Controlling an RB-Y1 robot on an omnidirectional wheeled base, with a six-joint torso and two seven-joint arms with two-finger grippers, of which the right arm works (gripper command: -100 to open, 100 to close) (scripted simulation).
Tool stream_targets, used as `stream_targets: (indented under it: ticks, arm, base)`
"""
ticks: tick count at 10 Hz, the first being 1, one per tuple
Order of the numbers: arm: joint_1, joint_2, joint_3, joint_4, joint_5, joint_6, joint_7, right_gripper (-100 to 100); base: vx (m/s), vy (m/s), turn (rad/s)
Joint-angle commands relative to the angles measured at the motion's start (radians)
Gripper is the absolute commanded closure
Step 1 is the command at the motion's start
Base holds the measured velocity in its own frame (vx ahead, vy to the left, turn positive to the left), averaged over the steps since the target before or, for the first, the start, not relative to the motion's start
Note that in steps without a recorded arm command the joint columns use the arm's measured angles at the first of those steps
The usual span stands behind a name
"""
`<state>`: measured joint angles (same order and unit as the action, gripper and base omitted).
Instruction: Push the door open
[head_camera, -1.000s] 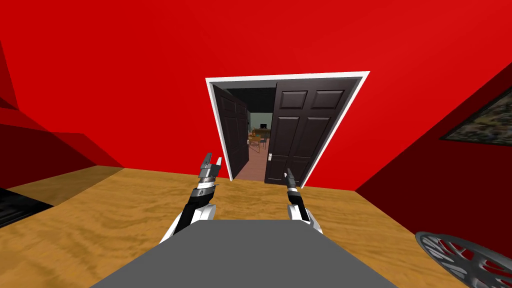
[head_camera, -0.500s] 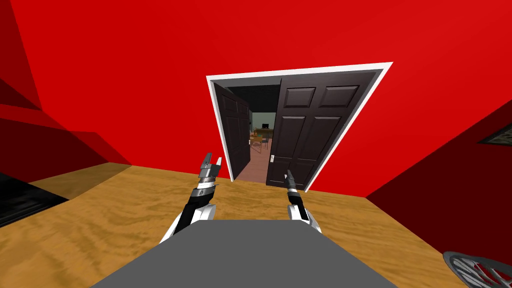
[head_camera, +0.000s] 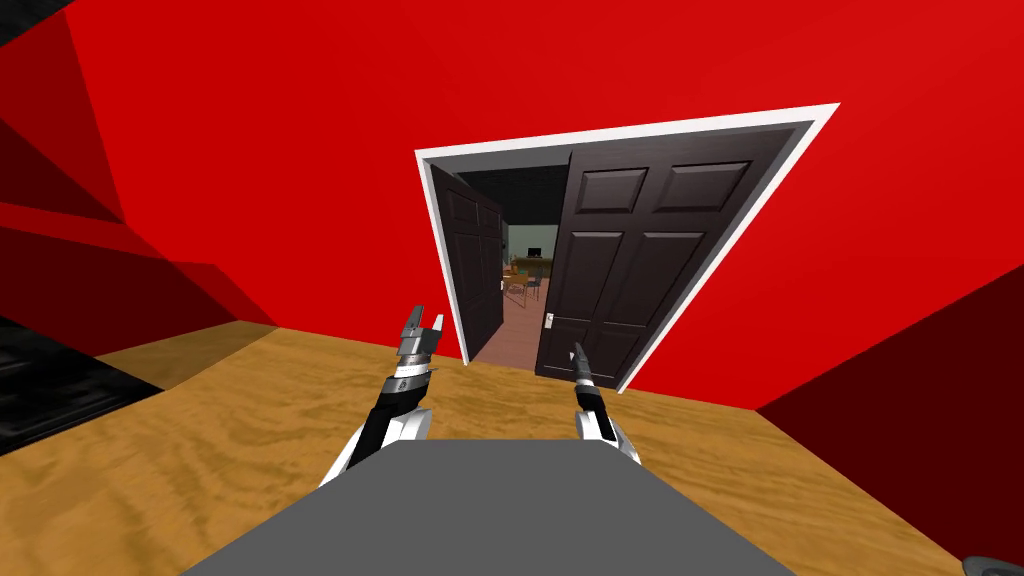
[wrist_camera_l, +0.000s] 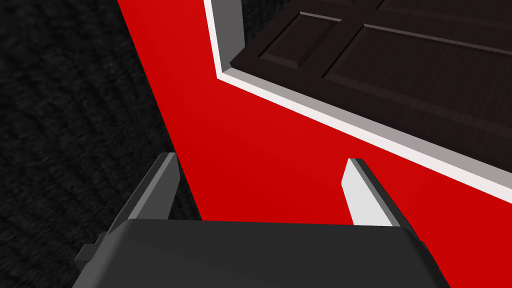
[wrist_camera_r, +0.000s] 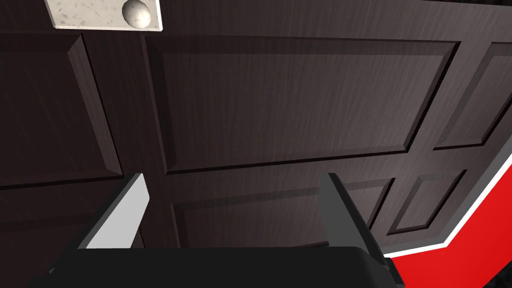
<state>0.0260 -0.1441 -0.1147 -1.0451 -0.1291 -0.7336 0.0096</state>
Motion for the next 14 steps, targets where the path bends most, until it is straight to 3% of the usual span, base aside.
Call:
stream_targets:
  ticks: [1, 8, 14]
  arm:
    - [-0.021, -0.003, -0.008, 0.049, -0.003, -0.009, -0.003, -100]
    - [-0.1, -0.015, -0.037, 0.247, -0.017, -0.048, -0.018, -100]
    - [-0.154, -0.022, -0.057, 0.382, -0.026, -0.075, -0.028, -100]
  base:
    - [0.089, -0.011, 0.077]
    - [0.098, -0.011, 0.07]
    - [0.083, -0.017, 0.057]
